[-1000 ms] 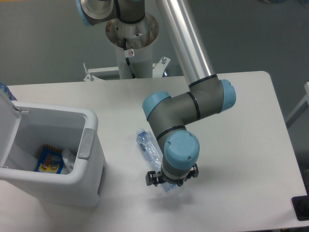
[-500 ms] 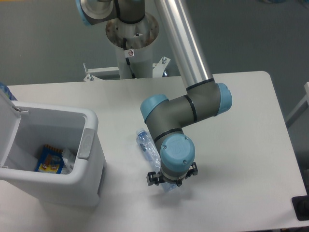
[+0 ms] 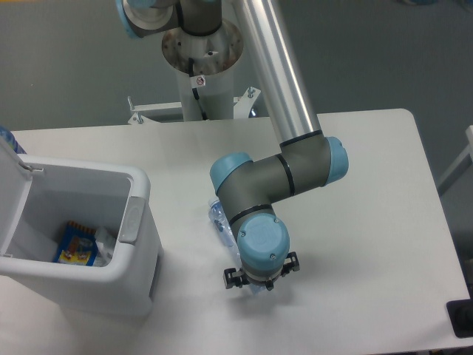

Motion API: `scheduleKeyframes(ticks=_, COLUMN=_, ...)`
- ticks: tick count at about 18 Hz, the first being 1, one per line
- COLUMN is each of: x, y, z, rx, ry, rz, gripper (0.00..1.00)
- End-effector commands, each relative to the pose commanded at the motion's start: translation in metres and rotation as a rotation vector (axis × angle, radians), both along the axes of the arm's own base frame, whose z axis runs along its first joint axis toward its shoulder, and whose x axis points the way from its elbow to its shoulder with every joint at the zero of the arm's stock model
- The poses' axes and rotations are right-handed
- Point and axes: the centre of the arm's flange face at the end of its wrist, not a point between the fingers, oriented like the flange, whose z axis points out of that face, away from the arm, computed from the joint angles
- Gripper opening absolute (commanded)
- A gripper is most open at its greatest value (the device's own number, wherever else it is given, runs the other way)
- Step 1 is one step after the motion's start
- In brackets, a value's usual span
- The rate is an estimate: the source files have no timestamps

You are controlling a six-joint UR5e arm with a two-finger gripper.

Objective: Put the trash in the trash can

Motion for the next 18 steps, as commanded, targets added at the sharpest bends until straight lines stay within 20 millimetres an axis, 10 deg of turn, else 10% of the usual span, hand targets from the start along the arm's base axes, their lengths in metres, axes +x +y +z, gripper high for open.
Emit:
scheduleKeyframes(ticks=7, x=-0.002, y=0.003, z=-0.003, rx=-0.005, ry=0.01, rz=0.036, gripper=0.66)
scheduleKeyframes(ticks=18, x=-0.003, y=0.005, z=0.008, rx=0.011, ry=0.021, rz=0.042, gripper=0.55)
